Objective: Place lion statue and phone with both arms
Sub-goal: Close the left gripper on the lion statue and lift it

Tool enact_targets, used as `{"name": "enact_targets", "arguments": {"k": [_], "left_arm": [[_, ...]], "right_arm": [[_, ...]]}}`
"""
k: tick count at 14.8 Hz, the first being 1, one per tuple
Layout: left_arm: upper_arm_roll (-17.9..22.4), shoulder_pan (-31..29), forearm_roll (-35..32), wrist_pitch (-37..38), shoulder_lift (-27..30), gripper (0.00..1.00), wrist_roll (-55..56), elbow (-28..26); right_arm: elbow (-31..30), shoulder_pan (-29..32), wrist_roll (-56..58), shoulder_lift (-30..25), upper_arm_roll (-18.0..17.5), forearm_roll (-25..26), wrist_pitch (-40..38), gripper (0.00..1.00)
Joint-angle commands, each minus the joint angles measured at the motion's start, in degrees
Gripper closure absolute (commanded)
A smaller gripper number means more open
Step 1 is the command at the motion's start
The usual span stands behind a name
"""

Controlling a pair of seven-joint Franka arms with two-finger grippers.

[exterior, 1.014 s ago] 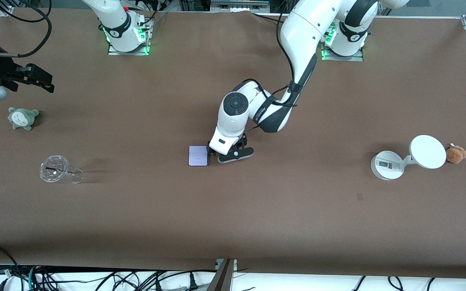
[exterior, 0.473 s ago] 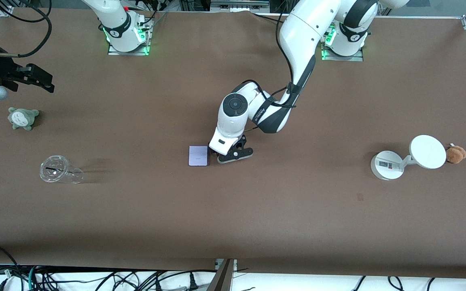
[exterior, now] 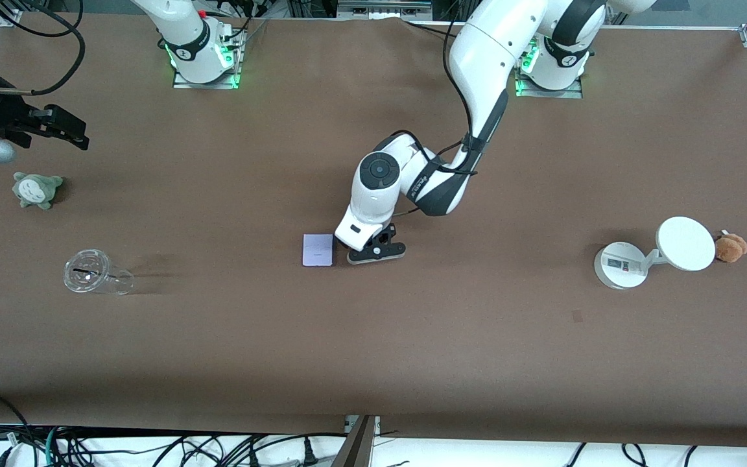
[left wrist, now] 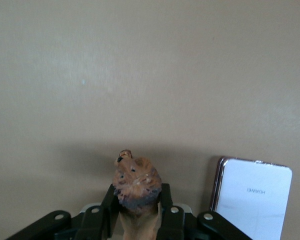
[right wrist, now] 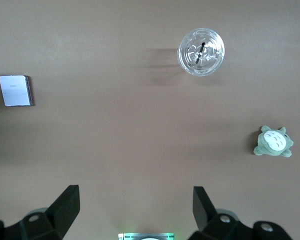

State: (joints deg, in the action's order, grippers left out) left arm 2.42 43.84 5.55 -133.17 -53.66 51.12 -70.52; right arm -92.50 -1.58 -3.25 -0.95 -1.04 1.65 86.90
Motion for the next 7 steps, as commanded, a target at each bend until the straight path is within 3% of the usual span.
{"name": "enact_targets", "arguments": {"k": [1,7], "left_arm": [[0.0,-3.7,-0.2,3.3,2.9,1.0,-6.9,0.0],[-0.3,-14.4,0.1,14.0,10.4,1.0,-24.7,-3.4]], "right_arm": [[0.6,0.3,1.0,0.1,-0.3,-0.9,-0.9,0.0],[0.6,0.3,2.0,0.2,-0.2,-0.8,-1.4,0.0]]}}
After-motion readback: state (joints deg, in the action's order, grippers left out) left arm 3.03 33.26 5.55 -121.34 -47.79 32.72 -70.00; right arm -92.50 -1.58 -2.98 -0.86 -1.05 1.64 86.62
